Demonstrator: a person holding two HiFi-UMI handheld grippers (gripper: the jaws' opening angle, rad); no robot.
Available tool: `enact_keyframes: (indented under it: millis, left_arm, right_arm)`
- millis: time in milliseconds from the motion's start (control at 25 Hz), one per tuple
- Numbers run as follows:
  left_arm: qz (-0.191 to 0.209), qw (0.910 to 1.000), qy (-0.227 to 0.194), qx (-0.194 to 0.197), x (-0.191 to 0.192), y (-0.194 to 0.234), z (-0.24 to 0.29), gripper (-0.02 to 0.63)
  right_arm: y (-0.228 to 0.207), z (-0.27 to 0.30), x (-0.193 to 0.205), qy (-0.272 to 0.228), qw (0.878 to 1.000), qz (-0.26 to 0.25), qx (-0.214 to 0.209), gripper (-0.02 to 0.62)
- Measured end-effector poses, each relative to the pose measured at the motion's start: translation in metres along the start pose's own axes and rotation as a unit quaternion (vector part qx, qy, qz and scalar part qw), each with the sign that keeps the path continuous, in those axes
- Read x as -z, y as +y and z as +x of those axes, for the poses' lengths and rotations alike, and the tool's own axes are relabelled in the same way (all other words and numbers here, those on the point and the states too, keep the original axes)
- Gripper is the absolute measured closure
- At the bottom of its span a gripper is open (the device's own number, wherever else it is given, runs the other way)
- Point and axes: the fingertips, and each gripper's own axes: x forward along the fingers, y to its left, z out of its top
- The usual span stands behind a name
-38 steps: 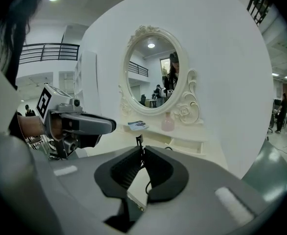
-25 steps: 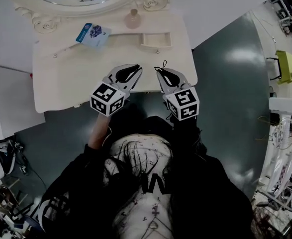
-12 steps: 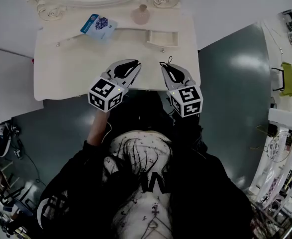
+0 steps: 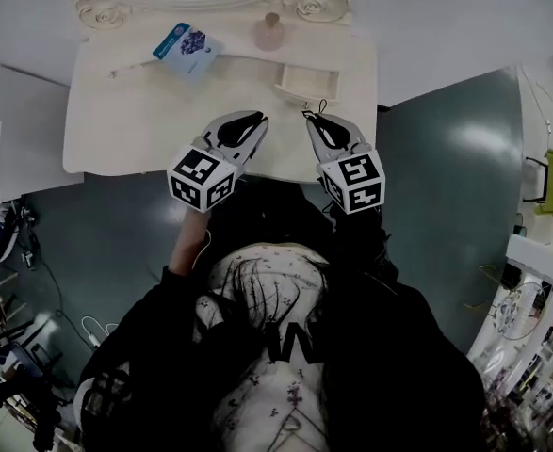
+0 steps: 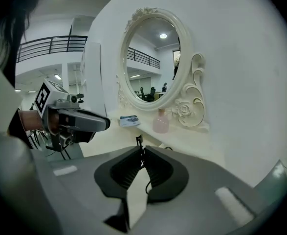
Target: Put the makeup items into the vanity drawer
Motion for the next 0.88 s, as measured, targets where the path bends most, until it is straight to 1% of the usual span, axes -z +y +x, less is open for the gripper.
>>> enact_keyframes:
  millis: [120, 520, 760, 880]
  left_arm:
    - [-0.002, 0.9999, 0.002, -0.011, -0.001, -0.003, 0.010, 0.565]
    - [-0.017, 0.9972, 0.000, -0.073, -0.004, 0.008, 0.028, 0.565]
    - [-0.023, 0.9949, 0.005, -0.098, -0.001, 0.008, 0.033, 0.565]
    - [-0.026, 0.9935, 0.008, -0.110, 0.001, 0.006, 0.031, 0.565]
  right_arm:
    - [-0.012, 0.003, 0.000, 0.001, 1.000, -0.004, -0.014, 0.561]
    - [-0.042, 0.024, 0.006, 0.018, 0.998, -0.014, -0.066, 0.561]
    - [-0.060, 0.054, 0.021, 0.052, 0.993, -0.047, -0.096, 0.561]
    - [-0.068, 0.070, 0.030, 0.071, 0.990, -0.054, -0.111, 0.560]
